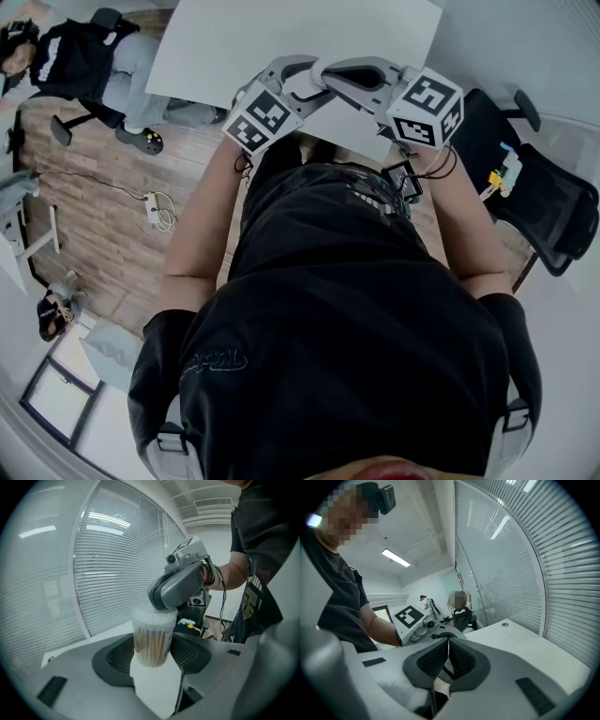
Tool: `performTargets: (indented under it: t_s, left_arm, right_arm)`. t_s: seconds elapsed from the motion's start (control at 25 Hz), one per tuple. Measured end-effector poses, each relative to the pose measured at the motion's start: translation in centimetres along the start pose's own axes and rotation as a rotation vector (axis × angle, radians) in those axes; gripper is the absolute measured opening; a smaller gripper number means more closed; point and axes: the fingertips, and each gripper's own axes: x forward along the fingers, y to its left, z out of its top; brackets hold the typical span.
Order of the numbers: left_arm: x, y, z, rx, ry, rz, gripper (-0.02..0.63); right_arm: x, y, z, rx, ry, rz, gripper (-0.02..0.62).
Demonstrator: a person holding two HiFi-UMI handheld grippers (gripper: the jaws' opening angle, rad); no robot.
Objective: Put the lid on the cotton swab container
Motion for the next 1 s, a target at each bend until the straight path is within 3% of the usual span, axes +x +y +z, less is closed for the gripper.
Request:
performTargets:
  t_s: [0.6,1.0]
  left_arm:
    - [-1.1,0.1,-0.1,-0.060,-0.063,0.048,0.258]
    - [-3.2,1.1,-0.4,-0.089,-0.072,0.089,0.258]
  right_arm:
    - [1.1,2.1,1.0,-0.050,0.003,0.016,0.031]
    - [0.0,0.8,2.4,-0.033,-0.069,-0.080,0.029]
